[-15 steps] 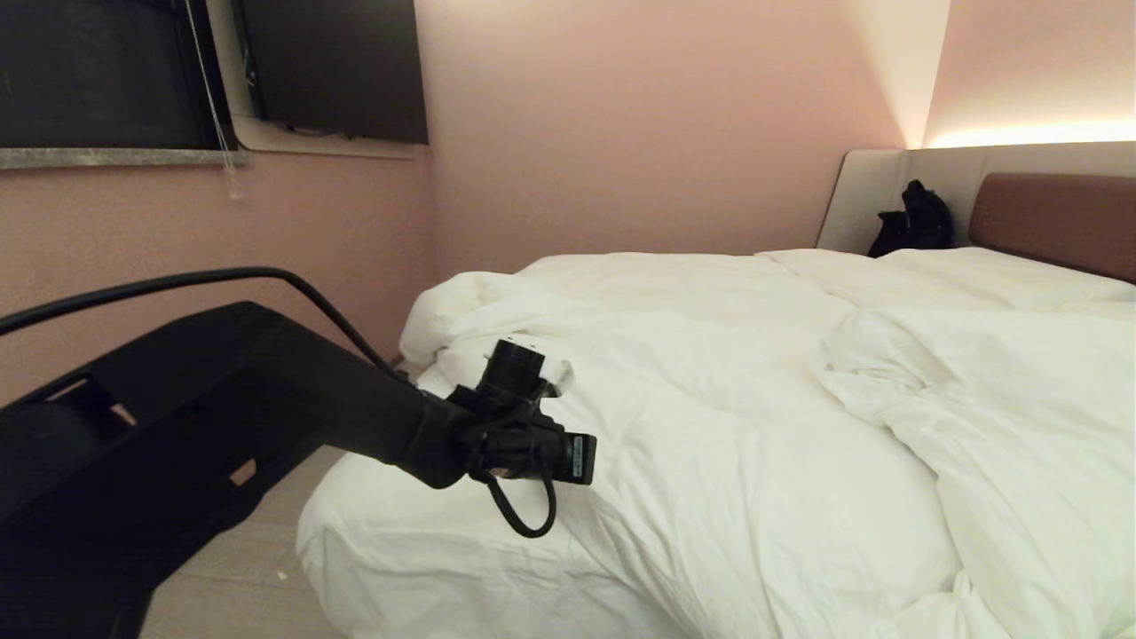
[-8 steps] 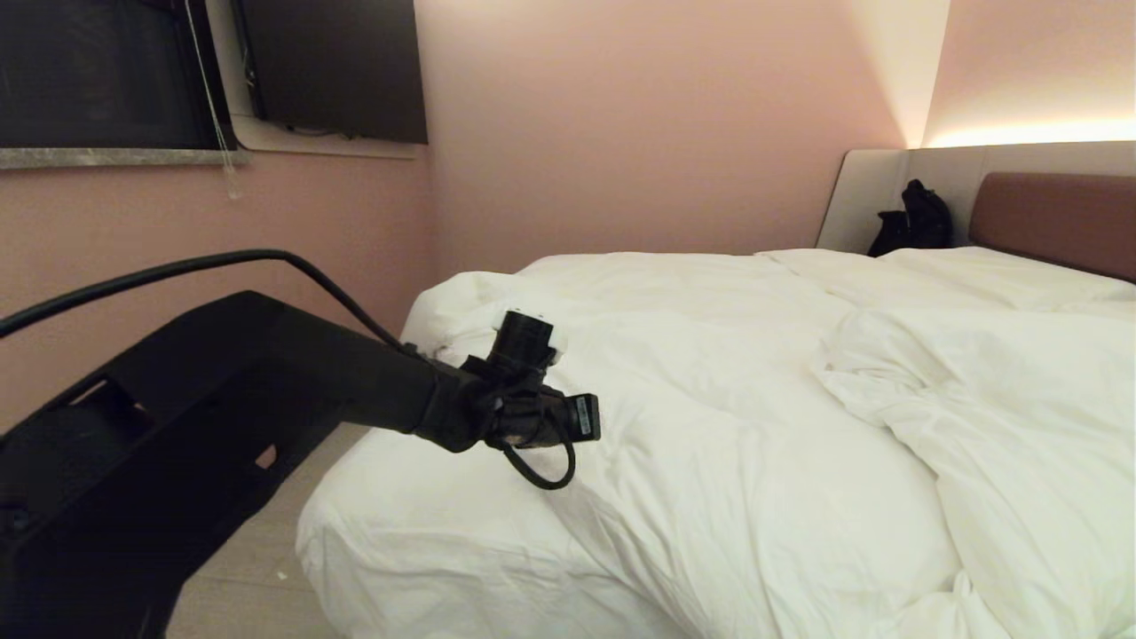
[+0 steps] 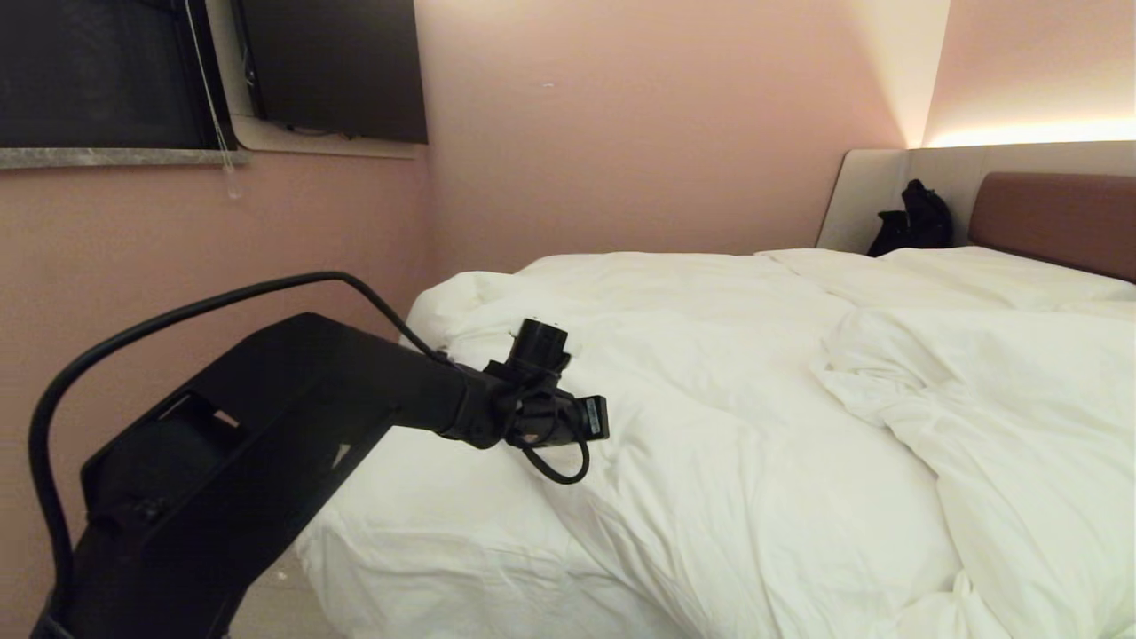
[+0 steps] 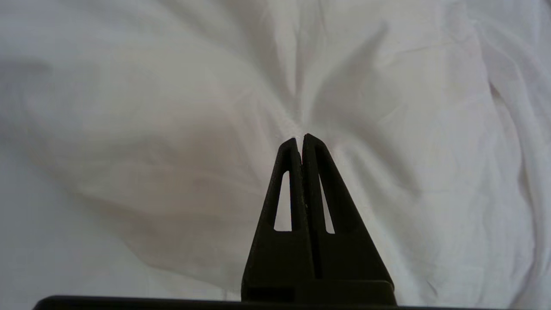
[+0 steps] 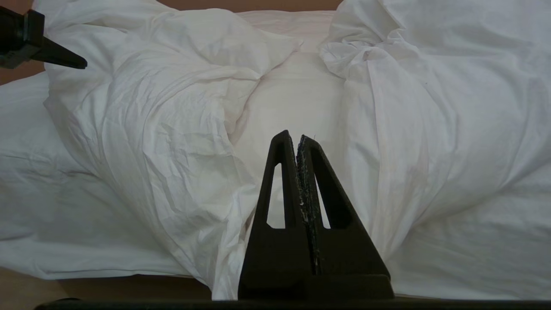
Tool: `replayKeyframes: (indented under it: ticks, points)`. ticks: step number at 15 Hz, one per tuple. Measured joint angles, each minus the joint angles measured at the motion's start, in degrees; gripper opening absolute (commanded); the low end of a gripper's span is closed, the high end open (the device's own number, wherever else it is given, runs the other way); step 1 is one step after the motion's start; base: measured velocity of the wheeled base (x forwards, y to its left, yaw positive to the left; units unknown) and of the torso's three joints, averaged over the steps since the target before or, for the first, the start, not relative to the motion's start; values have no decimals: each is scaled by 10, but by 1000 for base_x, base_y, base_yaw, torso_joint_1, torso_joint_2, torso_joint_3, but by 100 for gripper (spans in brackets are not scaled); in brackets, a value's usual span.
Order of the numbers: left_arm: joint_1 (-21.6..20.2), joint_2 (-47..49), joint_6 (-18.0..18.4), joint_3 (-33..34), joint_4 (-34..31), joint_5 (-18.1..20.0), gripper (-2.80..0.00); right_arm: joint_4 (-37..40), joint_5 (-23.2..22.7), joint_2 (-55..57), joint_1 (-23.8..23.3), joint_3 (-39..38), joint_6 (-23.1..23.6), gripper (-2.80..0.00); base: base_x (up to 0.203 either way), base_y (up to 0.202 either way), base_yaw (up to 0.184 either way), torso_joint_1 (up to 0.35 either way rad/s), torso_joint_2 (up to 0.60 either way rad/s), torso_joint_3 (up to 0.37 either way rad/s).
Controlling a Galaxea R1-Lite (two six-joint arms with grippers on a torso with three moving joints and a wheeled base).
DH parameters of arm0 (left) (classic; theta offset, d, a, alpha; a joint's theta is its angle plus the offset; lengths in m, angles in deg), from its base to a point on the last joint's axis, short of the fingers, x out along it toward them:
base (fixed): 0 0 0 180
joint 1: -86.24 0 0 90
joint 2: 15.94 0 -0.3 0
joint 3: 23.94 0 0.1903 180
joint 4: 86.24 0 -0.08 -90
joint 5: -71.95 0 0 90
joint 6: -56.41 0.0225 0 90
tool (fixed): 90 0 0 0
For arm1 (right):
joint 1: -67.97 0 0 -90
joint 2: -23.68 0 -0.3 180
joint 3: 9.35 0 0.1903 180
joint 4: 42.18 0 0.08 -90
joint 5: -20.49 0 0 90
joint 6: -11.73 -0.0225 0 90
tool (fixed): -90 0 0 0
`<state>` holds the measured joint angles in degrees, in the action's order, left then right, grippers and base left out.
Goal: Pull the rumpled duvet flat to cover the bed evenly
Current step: Flatten the corners of the folded blanket
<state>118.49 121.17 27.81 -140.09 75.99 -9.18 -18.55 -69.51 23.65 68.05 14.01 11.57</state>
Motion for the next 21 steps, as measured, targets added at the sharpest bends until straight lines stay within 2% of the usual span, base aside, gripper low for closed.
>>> replayKeyframes:
  ticks: [1,5,6,9,11,13,15,17,19,21]
  points:
    - [0,6,1,-7,-7,-1,0,0,0,0,0,0,0,-280,0,0,0,0,0,0]
    - [6,33,44,-79,-70,-2,0,0,0,0,0,0,0,-280,0,0,0,0,0,0]
    - [6,36,47,-85,-69,-2,0,0,0,0,0,0,0,-280,0,0,0,0,0,0]
    - [34,50,85,-92,-9,0,0,0,0,0,0,0,0,-280,0,0,0,0,0,0]
    - [49,53,91,-93,-8,-2,0,0,0,0,0,0,1,-280,0,0,0,0,0,0]
    - [89,45,96,-91,-8,-12,0,0,0,0,0,0,0,-280,0,0,0,0,0,0]
    - [125,36,113,-91,-9,-31,0,0,0,0,0,0,0,-280,0,0,0,0,0,0]
    - [160,32,140,-91,-11,-74,0,0,0,0,-1,0,0,-280,0,0,0,0,0,0]
    - [186,34,141,-92,-21,-108,0,0,0,0,0,0,0,-280,0,0,0,0,0,0]
    - [197,38,140,-93,-33,-124,0,0,0,0,0,0,0,-280,0,0,0,0,0,0]
